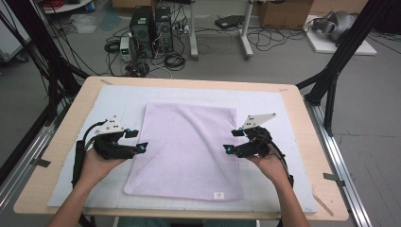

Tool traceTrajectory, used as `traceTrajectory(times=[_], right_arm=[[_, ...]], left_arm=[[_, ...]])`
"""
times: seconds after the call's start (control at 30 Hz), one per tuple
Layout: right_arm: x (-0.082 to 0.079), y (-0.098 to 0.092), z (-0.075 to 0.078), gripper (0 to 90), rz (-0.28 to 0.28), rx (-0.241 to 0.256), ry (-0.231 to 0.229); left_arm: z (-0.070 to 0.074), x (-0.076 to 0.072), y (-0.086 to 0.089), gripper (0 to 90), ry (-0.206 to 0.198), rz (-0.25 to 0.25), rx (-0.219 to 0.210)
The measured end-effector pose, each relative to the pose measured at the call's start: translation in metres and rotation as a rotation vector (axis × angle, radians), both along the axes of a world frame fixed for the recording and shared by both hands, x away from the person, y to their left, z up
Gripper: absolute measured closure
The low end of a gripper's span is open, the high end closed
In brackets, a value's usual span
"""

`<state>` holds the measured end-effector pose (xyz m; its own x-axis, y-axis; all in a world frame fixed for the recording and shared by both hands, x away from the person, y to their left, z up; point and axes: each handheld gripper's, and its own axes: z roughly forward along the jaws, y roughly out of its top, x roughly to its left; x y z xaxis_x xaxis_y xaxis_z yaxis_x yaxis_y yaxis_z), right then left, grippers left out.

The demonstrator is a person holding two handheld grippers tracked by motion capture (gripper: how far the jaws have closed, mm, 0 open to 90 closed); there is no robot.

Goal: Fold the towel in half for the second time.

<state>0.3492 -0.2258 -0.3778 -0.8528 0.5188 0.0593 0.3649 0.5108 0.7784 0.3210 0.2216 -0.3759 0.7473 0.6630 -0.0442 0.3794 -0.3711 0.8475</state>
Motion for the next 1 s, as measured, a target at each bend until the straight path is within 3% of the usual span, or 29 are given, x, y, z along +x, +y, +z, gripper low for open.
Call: traceTrajectory(times=[0.13,0.27,0.37,0.47,0.67,0.8,0.9,1.0], right_arm=[[0.014,-0.002,0.003,30.9,-0.019,-0.010,0.001],[0.033,-0.001,0.009,30.8,-0.022,-0.033,0.007],[0.050,-0.002,0.019,30.9,-0.042,-0.031,0.000],[0.066,-0.003,0.020,31.2,-0.085,-0.029,0.017],[0.086,-0.004,-0.008,41.4,-0.113,-0.075,0.019],[0.093,-0.011,-0.029,43.8,-0.175,-0.092,0.035],[0.096,-0.017,-0.043,44.6,-0.223,-0.081,0.070],[0.096,-0.021,-0.051,46.2,-0.249,-0.102,0.083]], left_arm=[[0.003,0.015,0.001,39.2,0.013,0.025,0.009],[0.013,0.031,-0.003,40.5,-0.006,0.031,0.008],[0.017,0.048,-0.004,38.5,-0.021,0.085,0.017],[0.012,0.068,-0.002,37.6,0.013,0.124,0.035],[-0.017,0.099,0.008,48.3,0.089,0.207,0.051],[-0.030,0.109,0.005,52.8,0.087,0.218,0.082],[-0.040,0.115,0.002,57.4,0.135,0.214,0.066],[-0.047,0.119,-0.001,58.1,0.144,0.245,0.078]])
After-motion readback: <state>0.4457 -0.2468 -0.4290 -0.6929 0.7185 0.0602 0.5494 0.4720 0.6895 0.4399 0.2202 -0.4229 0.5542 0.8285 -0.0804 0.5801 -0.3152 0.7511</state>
